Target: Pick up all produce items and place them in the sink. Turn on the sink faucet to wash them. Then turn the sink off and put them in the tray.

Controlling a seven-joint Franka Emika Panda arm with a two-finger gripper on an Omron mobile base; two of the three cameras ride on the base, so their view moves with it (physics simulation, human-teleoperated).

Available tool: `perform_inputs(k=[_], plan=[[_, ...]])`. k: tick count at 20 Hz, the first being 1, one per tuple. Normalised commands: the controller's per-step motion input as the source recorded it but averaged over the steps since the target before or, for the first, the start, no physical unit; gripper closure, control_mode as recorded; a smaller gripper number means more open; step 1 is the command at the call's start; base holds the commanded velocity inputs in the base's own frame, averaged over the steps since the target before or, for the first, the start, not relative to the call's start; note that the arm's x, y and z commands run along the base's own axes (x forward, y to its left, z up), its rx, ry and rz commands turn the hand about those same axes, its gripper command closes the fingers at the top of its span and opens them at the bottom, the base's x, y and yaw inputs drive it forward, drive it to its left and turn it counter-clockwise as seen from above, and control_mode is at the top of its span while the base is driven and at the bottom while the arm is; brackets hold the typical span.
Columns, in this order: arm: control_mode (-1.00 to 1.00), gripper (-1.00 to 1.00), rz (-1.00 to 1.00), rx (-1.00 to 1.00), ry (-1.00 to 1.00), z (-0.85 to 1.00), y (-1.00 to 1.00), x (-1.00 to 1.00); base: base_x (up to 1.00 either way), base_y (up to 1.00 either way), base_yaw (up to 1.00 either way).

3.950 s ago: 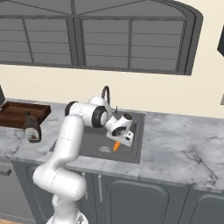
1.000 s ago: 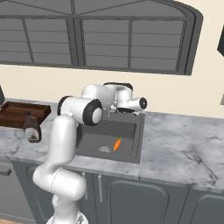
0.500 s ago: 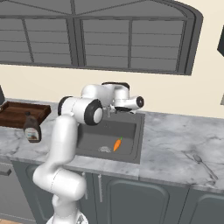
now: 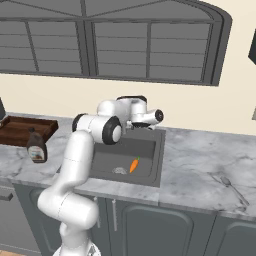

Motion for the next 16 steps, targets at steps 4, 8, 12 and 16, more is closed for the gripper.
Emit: perform_inputs(k=[4, 8, 12, 16], plan=[[-1.0, -1.0, 0.0, 0.0, 0.05, -0.17, 0.0, 0.24, 0.0, 0.0, 0.0], [-1.0, -1.0, 0.0, 0.0, 0.06, -0.29, 0.0, 0.06, 0.0, 0.0, 0.0], [-1.0, -1.0, 0.0, 0.0, 0.02, -0.28, 0.0, 0.0, 0.0, 0.0, 0.0], [-1.0, 1.0, 0.0, 0.0, 0.0, -0.17, -0.01, -0.06, 0.0, 0.0, 0.0]])
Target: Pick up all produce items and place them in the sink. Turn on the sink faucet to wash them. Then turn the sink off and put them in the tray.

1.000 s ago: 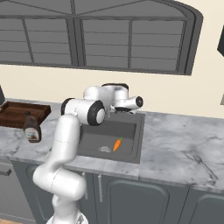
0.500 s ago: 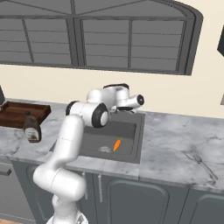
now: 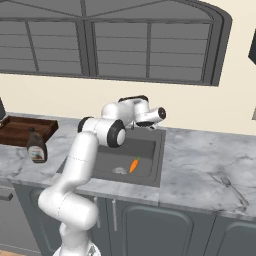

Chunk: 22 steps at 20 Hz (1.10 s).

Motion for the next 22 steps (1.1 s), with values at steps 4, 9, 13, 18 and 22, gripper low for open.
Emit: perform_inputs(k=[4, 9, 13, 18, 22], plan=[[-1.0, 1.0, 0.0, 0.0, 0.0, -0.08, -0.27, -0.04, 0.0, 0.0, 0.0], [-1.0, 1.0, 0.0, 0.0, 0.0, -0.07, -0.64, 0.0, 0.0, 0.0, 0.0], [-1.0, 1.0, 0.0, 0.03, 0.0, 0.0, -0.23, -0.02, 0.0, 0.0, 0.0], [-1.0, 1.0, 0.0, 0.03, 0.0, 0.13, 0.14, -0.08, 0.0, 0.0, 0.0], [-1.0, 1.0, 0.01, 0.05, 0.0, 0.16, 0.27, -0.07, 0.0, 0.0, 0.0]])
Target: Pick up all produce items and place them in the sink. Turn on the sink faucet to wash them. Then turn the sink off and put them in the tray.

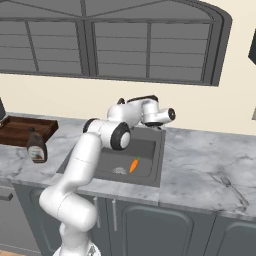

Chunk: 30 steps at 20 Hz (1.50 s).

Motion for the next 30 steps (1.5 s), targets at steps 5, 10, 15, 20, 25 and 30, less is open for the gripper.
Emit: perform_inputs(k=[5, 10, 15, 20, 25, 30], plan=[[-1.0, 1.0, 0.02, 0.05, 0.0, 0.03, 0.29, -0.08, 0.0, 0.0, 0.0], [-1.0, 1.0, 0.0, 0.03, 0.0, 0.38, 0.08, -0.11, 0.0, 0.0, 0.0], [-1.0, 1.0, 0.0, 0.06, 0.04, 0.07, 0.15, -0.08, 0.0, 0.0, 0.0], [-1.0, 1.0, 0.0, 0.07, 0.07, 0.0, 0.14, 0.0, 0.0, 0.0, 0.0], [-1.0, 1.0, 0.0, 0.07, 0.09, -0.02, 0.08, 0.0, 0.0, 0.0, 0.0], [-1.0, 1.0, 0.0, 0.06, 0.09, -0.04, 0.05, 0.01, 0.0, 0.0, 0.0]])
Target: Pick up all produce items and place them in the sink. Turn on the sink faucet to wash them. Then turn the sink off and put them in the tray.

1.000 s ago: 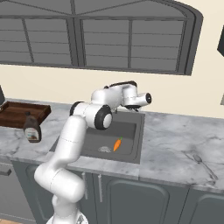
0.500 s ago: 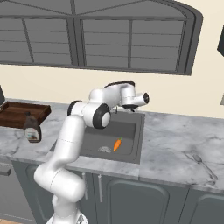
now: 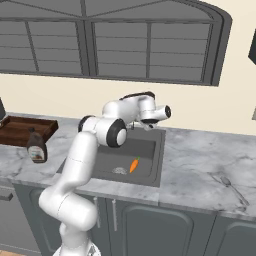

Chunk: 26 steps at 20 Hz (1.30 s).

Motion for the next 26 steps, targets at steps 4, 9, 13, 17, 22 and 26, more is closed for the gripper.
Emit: perform_inputs(k=[4, 9, 13, 17, 22, 26], plan=[[-1.0, 1.0, 0.0, 0.03, -0.01, 0.01, 0.12, -0.31, 0.0, 0.0, 0.0], [-1.0, 1.0, 0.0, 0.01, -0.06, 0.13, 0.15, -0.39, 0.0, 0.0, 0.0], [-1.0, 1.0, 0.0, 0.01, -0.05, 0.08, 0.26, -0.15, 0.0, 0.0, 0.0], [-1.0, 1.0, 0.0, 0.0, 0.02, -0.07, 0.19, 0.19, 0.0, 0.0, 0.0], [-1.0, 1.0, 0.0, 0.02, 0.04, -0.16, 0.01, 0.22, 0.0, 0.0, 0.0], [-1.0, 1.0, 0.0, 0.02, 0.04, -0.21, -0.02, 0.32, 0.0, 0.0, 0.0]])
